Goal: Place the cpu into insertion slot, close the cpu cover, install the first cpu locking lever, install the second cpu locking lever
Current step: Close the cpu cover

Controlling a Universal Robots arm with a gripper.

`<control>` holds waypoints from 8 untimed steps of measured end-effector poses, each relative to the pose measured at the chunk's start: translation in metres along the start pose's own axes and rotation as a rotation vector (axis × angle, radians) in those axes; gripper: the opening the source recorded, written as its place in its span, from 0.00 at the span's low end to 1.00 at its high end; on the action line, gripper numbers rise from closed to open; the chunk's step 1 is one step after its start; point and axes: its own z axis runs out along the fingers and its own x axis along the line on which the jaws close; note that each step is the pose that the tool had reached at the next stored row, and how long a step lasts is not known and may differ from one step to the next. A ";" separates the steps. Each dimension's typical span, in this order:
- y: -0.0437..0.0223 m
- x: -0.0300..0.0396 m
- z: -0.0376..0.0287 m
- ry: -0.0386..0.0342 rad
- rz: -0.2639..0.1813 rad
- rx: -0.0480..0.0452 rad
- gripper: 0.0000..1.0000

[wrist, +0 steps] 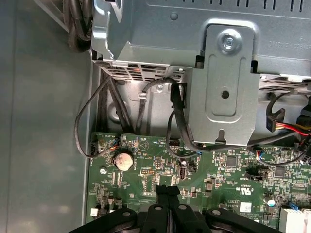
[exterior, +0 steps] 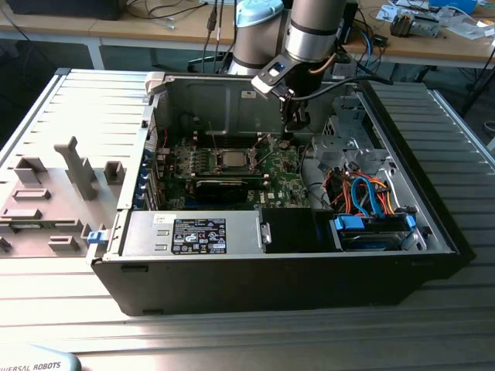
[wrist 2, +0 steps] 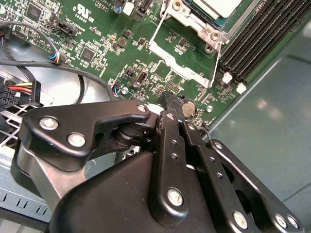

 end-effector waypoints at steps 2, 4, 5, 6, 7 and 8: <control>-0.0031 0.0002 0.0000 -0.0002 0.000 0.0000 0.11; -0.0092 0.0007 0.0002 -0.0002 0.000 -0.0003 0.11; -0.0102 0.0008 0.0004 -0.0001 0.000 -0.0004 0.11; -0.0101 0.0008 0.0025 -0.0002 0.000 -0.0004 0.11; -0.0101 0.0009 0.0039 -0.0002 0.000 -0.0003 0.11; -0.0102 0.0009 0.0049 -0.0001 0.000 -0.0004 0.11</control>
